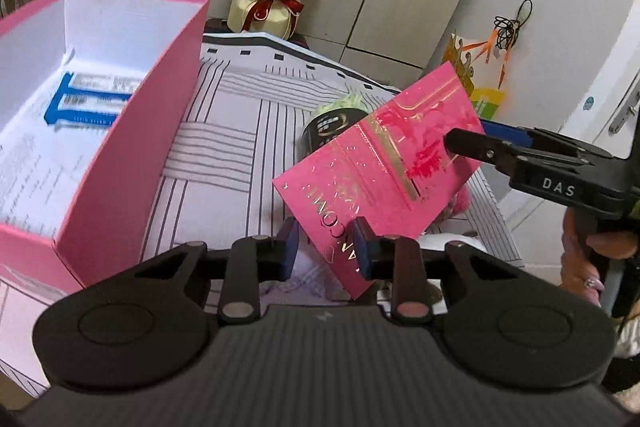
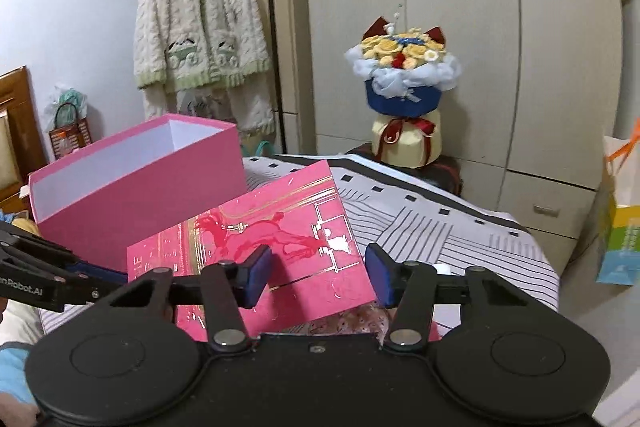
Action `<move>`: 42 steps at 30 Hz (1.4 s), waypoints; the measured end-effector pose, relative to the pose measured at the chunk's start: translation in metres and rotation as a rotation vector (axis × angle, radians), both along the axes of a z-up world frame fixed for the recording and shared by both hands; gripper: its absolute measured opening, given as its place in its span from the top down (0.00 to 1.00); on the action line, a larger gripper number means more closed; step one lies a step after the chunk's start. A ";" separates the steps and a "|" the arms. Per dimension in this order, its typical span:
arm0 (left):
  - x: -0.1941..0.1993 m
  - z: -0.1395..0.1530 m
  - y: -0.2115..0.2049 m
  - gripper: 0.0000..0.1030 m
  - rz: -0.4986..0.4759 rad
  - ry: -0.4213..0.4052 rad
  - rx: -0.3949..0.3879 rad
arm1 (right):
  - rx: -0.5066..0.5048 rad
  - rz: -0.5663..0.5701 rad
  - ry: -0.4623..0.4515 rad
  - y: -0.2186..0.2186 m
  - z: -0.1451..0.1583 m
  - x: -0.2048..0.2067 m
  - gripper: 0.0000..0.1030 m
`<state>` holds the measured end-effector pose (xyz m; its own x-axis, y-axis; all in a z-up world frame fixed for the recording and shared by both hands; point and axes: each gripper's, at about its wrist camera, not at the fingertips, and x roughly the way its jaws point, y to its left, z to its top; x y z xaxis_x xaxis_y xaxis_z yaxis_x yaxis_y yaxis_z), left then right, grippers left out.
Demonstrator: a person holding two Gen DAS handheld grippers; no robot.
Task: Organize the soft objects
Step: 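Lift the pink gift box and carry it toward the pink box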
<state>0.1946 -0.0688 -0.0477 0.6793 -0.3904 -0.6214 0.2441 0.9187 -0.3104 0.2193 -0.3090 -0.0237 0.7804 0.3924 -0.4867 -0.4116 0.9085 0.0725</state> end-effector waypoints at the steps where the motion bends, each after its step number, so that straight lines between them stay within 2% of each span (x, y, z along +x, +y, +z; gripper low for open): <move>1: 0.000 0.002 0.000 0.73 -0.005 0.000 0.007 | 0.005 -0.016 0.012 0.000 0.003 -0.002 0.44; 6: -0.001 0.011 -0.002 0.73 -0.045 0.029 0.043 | -0.028 -0.079 0.114 0.007 0.011 -0.009 0.43; 10: -0.005 0.019 -0.002 0.73 -0.063 0.019 0.070 | -0.021 -0.087 0.122 0.007 0.020 -0.019 0.44; 17: -0.013 0.038 0.010 0.73 -0.083 -0.002 0.062 | -0.028 -0.091 0.130 0.014 0.036 -0.040 0.44; 21: -0.019 0.049 0.024 0.73 -0.118 0.018 0.013 | -0.064 -0.111 0.138 0.025 0.047 -0.050 0.45; 28: -0.037 0.065 0.055 0.73 -0.106 0.007 -0.026 | -0.062 -0.058 0.150 0.046 0.070 -0.068 0.48; 35: -0.056 0.088 0.090 0.73 -0.063 -0.079 0.003 | -0.006 -0.035 0.137 0.079 0.084 -0.077 0.48; 39: -0.060 0.096 0.111 0.73 -0.027 -0.140 0.037 | 0.035 -0.027 0.121 0.099 0.084 -0.068 0.48; 42: -0.058 0.097 0.127 0.73 0.042 -0.191 0.047 | 0.053 -0.001 0.125 0.118 0.083 -0.051 0.48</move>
